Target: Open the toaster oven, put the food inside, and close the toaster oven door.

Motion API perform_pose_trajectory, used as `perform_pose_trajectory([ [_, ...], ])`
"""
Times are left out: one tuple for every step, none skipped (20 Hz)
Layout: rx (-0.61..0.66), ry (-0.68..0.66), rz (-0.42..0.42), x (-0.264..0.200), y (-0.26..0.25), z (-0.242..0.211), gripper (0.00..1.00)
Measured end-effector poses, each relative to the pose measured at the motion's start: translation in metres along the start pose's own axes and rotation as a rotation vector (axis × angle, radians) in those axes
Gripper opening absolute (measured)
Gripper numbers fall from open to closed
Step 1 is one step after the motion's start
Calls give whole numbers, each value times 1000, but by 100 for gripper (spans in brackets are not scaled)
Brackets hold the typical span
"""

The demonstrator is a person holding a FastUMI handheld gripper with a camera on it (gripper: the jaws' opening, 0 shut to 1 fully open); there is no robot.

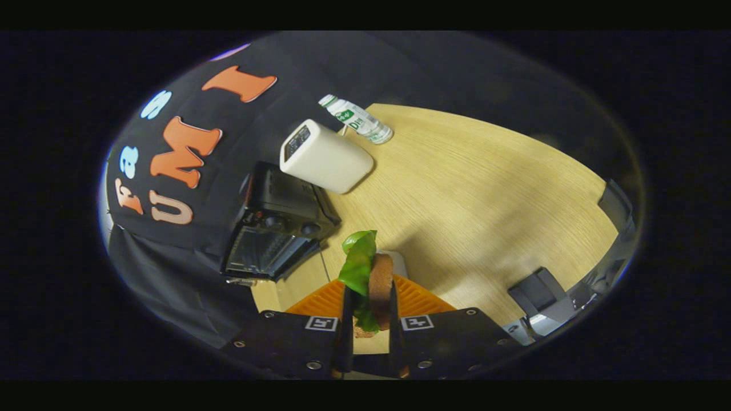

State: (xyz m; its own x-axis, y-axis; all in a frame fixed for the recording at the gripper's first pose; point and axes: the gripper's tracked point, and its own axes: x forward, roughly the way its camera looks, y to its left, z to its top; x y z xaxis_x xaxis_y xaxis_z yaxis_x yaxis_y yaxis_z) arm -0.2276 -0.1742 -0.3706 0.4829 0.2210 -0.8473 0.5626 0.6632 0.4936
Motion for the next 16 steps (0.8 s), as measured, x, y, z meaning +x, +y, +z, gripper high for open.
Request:
perform_pose_trajectory([
  [-7, -12, 25, -4, 11, 4, 26],
  [-19, -20, 52, -8, 23, 5, 25],
  [-32, -23, 82, -8, 38, 5, 25],
  [-40, -26, 115, -7, 55, 4, 26],
  [-45, -25, 149, -3, 71, 2, 25],
  [-47, -17, 183, 2, 86, -1, 25],
  [-52, 1, 210, 9, 98, -7, 26],
  [-62, 19, 222, 17, 110, -15, 26],
  [-80, 40, 230, 26, 118, -22, 26],
  [-88, 57, 236, 33, 126, -29, 26],
  [-92, 70, 249, 41, 135, -35, 26],
  [-90, 79, 264, 47, 146, -40, 26],
  [-86, 87, 276, 55, 155, -45, 26],
  [-86, 91, 277, 64, 161, -50, 26],
  [-99, 92, 272, 73, 165, -53, 26],
  [-102, 94, 270, 82, 170, -57, 26],
])
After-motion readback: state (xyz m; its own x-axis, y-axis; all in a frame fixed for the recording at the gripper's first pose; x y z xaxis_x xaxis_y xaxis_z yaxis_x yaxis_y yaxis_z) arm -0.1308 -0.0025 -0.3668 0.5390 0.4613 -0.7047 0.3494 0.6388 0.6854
